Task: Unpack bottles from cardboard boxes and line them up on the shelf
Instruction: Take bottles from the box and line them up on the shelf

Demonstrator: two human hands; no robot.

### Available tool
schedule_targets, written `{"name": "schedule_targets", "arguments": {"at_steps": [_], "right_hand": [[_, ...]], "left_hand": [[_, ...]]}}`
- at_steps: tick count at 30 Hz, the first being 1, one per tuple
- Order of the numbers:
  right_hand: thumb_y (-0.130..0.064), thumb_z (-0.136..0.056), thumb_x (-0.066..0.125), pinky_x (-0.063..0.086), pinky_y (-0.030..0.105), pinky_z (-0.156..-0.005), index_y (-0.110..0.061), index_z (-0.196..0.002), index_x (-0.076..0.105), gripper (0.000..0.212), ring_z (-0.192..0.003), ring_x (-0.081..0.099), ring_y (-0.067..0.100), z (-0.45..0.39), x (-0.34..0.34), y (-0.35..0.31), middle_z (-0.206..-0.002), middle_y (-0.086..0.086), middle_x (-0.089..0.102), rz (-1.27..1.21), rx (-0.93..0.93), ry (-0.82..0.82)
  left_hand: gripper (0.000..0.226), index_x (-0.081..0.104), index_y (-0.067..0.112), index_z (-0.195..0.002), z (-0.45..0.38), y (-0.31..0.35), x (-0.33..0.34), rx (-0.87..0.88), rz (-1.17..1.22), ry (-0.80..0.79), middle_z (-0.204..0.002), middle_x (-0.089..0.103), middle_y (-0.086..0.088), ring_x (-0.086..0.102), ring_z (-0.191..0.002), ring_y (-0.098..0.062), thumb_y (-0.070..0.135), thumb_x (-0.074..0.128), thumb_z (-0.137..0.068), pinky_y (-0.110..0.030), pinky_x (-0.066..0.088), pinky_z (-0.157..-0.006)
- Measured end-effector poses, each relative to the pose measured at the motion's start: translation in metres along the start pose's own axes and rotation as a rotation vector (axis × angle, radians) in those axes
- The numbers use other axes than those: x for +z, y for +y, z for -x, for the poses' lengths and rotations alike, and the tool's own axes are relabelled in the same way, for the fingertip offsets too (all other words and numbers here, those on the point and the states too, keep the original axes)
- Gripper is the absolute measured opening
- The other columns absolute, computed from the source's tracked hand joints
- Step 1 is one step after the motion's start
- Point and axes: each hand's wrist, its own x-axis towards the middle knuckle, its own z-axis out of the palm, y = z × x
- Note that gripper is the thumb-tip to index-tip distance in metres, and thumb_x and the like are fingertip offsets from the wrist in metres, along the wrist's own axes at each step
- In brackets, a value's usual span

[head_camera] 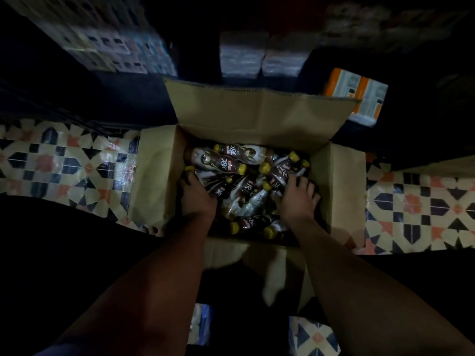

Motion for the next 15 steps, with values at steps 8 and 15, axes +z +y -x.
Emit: {"name": "schedule_targets", "arguments": {"at_steps": [8,15], "right_hand": [[-0.025,-0.093,0.07,0.031,0.054,-0.112,-0.012,-0.146,0.035,0.065,-0.135,0.039,0.041,-0.009,0.009,0.0,-0.15,0.022,0.033,-0.066,0.032,0.079],[-0.017,-0.096,0.065,0.043,0.054,-0.111,-0.023,-0.148,0.028,0.064,-0.135,0.049,0.026,0.012,-0.004,0.01,-0.145,0.007,0.05,-0.786,0.03,0.007]], "left_hand": [[0.087,0.043,0.007,-0.139,-0.009,-0.001,-0.006,-0.088,0.254,-0.009,-0.134,0.062,-0.018,0.063,-0.12,-0.036,0.024,0.093,-0.07,-0.036,0.05,-0.09],[0.077,0.056,0.015,-0.135,0.005,0.002,-0.019,-0.202,0.483,-0.056,-0.119,0.071,-0.006,0.069,-0.107,-0.027,0.02,0.092,-0.068,-0.041,0.056,-0.095]]}}
